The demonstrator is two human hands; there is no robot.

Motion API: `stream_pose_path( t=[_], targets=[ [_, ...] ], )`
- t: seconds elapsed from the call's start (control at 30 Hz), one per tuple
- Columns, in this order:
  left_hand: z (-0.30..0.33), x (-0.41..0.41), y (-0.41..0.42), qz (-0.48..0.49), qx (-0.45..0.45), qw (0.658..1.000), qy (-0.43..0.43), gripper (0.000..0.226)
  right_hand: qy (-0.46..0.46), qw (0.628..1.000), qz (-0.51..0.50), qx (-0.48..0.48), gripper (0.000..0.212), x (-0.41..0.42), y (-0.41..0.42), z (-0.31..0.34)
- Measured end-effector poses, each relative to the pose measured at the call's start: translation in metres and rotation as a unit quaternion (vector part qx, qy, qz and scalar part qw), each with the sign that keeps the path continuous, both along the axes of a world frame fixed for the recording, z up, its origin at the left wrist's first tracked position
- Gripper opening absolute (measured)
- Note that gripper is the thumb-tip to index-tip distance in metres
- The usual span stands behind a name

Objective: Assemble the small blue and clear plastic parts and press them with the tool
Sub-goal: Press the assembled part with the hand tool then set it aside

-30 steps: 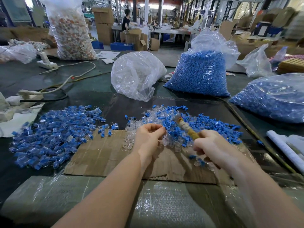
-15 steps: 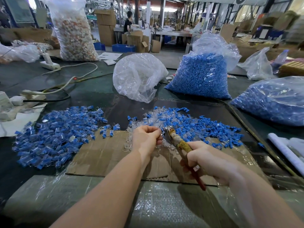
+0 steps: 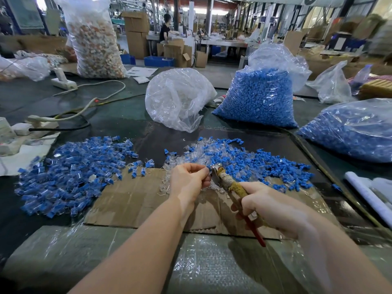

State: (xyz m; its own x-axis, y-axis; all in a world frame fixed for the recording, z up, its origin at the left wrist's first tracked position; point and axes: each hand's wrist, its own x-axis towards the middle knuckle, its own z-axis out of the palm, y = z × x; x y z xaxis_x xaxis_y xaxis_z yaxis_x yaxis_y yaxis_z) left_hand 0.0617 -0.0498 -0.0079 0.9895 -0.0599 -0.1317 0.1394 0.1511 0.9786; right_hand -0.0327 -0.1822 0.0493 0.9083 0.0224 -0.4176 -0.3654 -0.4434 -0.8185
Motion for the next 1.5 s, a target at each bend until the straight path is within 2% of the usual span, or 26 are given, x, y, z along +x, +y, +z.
stream_pose_path(
  t=[0.1,0.2,0.4,0.47,0.53,0.6,0.67,0.77,0.87,0.93,1.0,1.17,1.33,1.5],
  targets=[
    [0.000,-0.001,0.000,-0.003,-0.007,1.000,-0.002,0.012,0.002,1.000,0.009,-0.019,0.022,-0.001,0.001,0.002],
    [0.001,-0.002,-0.002,-0.005,-0.014,1.000,0.000,0.014,-0.009,0.994,0.026,-0.103,0.009,-0.002,0.000,0.001],
    [0.001,-0.004,-0.003,-0.004,-0.011,1.000,-0.001,0.014,-0.050,0.984,0.022,-0.171,0.019,-0.002,0.005,-0.004],
    [0.000,-0.005,-0.004,0.001,-0.015,1.000,0.007,0.014,-0.062,0.988,0.016,-0.140,0.018,-0.003,0.006,-0.007],
    [0.000,-0.005,-0.003,0.009,-0.027,0.999,0.017,0.014,-0.059,0.996,-0.023,-0.056,0.014,-0.003,0.005,-0.011],
    [0.000,-0.006,0.000,0.012,-0.032,0.999,0.018,0.013,-0.063,0.995,-0.074,-0.006,0.036,0.000,0.001,-0.016],
    [-0.003,-0.006,0.009,0.024,0.004,1.000,0.004,0.011,-0.082,0.989,-0.121,-0.018,0.052,0.004,-0.005,-0.022],
    [-0.008,-0.001,0.032,0.074,0.135,0.986,-0.064,0.008,-0.138,0.966,-0.167,-0.143,0.048,0.011,-0.021,-0.026],
    [-0.012,0.007,0.062,0.152,0.305,0.927,-0.157,0.007,-0.123,0.932,-0.188,-0.285,0.063,0.017,-0.042,-0.034],
    [-0.017,0.010,0.080,0.185,0.385,0.889,-0.167,0.010,-0.105,0.909,-0.185,-0.358,0.070,0.019,-0.052,-0.039],
    [-0.024,0.013,0.091,0.193,0.428,0.868,-0.162,0.013,-0.095,0.889,-0.177,-0.412,0.067,0.021,-0.058,-0.043],
    [-0.031,0.016,0.094,0.161,0.479,0.847,-0.167,0.020,-0.081,0.862,-0.173,-0.470,0.061,0.023,-0.062,-0.045],
    [-0.025,0.009,0.081,0.167,0.507,0.821,-0.202,0.021,-0.071,0.849,-0.160,-0.498,0.064,0.023,-0.063,-0.049],
    [-0.016,-0.003,0.050,0.079,0.441,0.858,-0.250,0.014,-0.061,0.844,-0.153,-0.511,0.066,0.022,-0.060,-0.049]
  ],
)
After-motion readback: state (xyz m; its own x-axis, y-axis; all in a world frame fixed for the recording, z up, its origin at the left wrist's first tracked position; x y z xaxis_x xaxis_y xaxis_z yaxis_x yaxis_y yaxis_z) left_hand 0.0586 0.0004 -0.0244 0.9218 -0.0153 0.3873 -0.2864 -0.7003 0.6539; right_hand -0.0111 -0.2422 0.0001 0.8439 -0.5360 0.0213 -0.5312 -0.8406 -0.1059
